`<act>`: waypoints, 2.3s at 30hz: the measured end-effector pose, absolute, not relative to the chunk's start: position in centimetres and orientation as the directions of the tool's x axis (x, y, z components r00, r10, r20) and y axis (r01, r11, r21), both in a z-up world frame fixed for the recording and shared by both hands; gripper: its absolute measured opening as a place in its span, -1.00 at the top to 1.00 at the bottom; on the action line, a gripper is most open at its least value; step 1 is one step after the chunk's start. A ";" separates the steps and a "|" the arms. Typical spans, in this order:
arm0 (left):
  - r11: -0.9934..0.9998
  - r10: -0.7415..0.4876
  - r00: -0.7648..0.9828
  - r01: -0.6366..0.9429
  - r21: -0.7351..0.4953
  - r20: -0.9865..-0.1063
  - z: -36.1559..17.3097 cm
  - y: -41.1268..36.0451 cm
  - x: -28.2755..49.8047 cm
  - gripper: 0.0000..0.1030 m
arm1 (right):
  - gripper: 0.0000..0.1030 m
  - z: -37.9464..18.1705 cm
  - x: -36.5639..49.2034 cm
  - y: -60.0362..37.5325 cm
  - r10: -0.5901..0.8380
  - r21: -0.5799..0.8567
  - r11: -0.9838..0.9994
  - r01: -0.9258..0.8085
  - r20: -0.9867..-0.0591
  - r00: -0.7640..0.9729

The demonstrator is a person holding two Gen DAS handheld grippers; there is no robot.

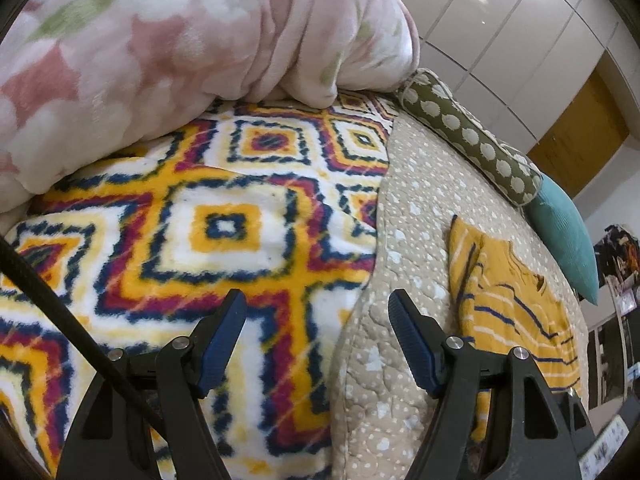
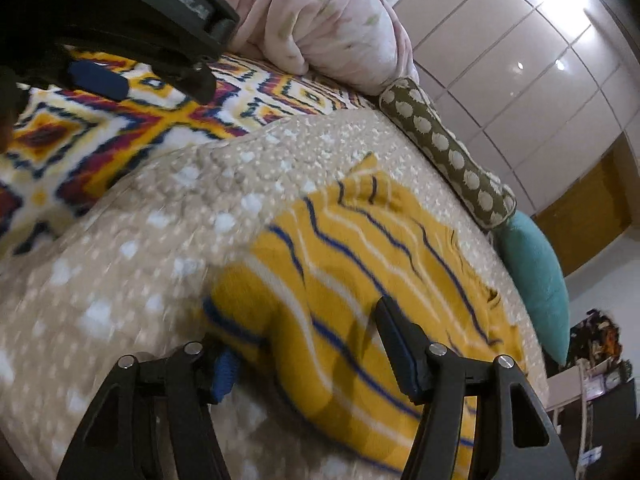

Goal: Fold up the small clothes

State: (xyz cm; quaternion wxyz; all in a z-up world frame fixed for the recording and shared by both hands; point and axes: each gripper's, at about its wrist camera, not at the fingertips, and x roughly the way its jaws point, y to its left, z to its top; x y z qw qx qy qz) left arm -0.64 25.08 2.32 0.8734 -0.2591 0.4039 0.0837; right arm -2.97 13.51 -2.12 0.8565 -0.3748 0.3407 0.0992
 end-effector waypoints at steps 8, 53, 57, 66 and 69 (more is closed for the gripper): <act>0.844 -0.064 0.655 -0.367 -0.391 -0.753 2.0 25.6 -0.5 -0.40 | 0.23 -2.6 -1.7 14.1 -0.102 -0.566 0.705 -0.428 -0.678 0.728; 0.677 -0.641 0.493 0.001 -0.736 -0.589 -0.7 14.8 12.5 0.01 | 0.69 0.5 -1.2 6.8 0.258 -0.055 0.898 -0.436 -0.737 0.624; 0.668 -0.636 0.487 -0.041 -0.743 -0.599 -1.9 15.0 12.7 0.77 | 0.70 0.5 -1.1 6.4 0.276 -0.032 0.899 -0.436 -0.731 0.624; 0.712 -0.578 0.582 0.016 -0.702 -0.573 3.0 12.4 9.6 0.80 | 0.70 2.3 -1.7 2.2 0.378 0.093 0.896 -0.433 -0.671 0.638; 0.762 -0.561 0.561 0.063 -0.645 -0.608 5.5 8.9 10.0 0.80 | 0.70 3.4 -2.3 -0.8 0.400 0.126 0.896 -0.425 -0.643 0.653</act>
